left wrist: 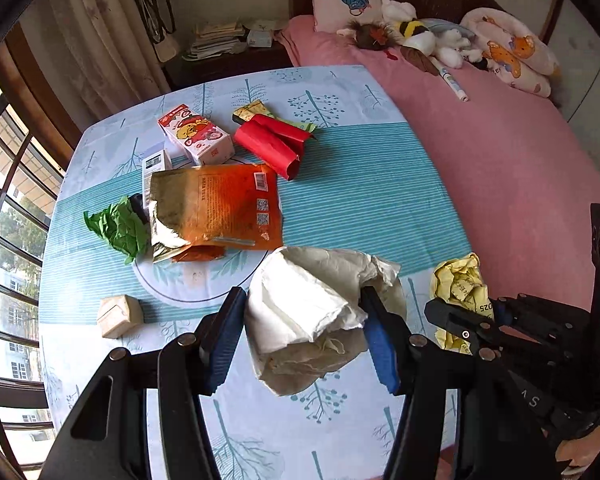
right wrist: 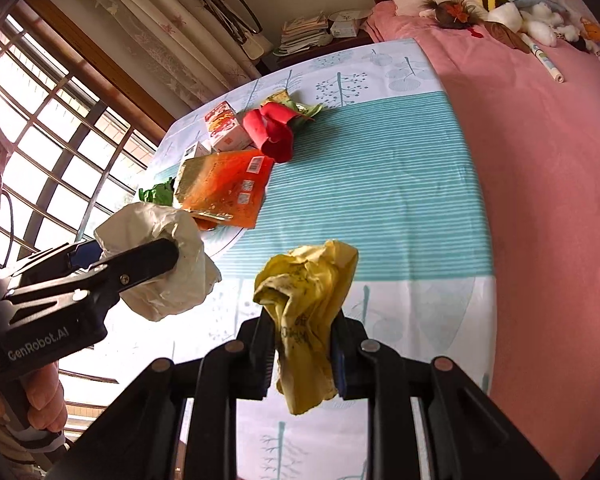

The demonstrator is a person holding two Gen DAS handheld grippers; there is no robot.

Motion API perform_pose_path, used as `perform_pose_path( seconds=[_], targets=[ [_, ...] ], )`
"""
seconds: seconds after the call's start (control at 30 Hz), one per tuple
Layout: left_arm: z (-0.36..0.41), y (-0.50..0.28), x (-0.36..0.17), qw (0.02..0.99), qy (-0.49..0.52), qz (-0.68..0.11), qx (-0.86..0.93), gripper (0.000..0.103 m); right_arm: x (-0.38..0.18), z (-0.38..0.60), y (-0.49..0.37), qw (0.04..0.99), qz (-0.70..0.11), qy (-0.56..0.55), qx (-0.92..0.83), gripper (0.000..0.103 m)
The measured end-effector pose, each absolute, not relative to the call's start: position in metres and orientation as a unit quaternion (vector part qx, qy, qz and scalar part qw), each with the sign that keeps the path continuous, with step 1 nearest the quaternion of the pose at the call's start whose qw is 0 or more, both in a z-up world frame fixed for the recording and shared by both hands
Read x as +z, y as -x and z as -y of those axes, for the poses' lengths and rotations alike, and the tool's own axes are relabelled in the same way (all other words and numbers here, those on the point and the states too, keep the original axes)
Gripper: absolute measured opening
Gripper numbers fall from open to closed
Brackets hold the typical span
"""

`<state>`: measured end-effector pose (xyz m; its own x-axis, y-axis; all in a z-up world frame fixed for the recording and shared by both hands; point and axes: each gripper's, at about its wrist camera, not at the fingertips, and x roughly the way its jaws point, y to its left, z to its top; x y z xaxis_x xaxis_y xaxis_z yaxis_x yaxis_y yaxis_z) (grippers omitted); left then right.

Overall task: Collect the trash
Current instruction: 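Grasp the white crumpled paper with the left tool while the right tool grasps the yellow paper, then carry both papers over the bin and open both tools to drop them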

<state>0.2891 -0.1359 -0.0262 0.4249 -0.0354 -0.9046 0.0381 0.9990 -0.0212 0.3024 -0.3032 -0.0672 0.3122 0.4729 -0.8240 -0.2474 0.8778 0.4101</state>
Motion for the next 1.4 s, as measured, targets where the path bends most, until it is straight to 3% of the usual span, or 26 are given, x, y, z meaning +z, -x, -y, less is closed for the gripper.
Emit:
perform_pose_path(
  seconds=[0.37, 0.77, 1.13, 1.4],
  targets=[
    [0.057, -0.123, 0.007, 0.866, -0.016, -0.494, -0.071, 0.056, -0.030, 0.238, -0.143, 0.838, -0.502, -0.136, 0.166, 0.022],
    [0.008, -0.018, -0.021, 0.849, -0.007, -0.519, -0.100, 0.056, -0.038, 0.181, -0.018, 0.823, -0.538, -0.119, 0.140, 0.022],
    [0.011, 0.015, -0.091, 0.811, 0.015, -0.576, -0.101, 0.056, -0.088, 0.179, 0.017, 0.785, -0.596, -0.118, 0.122, 0.022],
    [0.017, 0.013, -0.193, 0.781, 0.031, -0.618, -0.083, 0.056, -0.186, 0.192, 0.011, 0.749, -0.634, -0.164, 0.102, 0.023]
  ],
)
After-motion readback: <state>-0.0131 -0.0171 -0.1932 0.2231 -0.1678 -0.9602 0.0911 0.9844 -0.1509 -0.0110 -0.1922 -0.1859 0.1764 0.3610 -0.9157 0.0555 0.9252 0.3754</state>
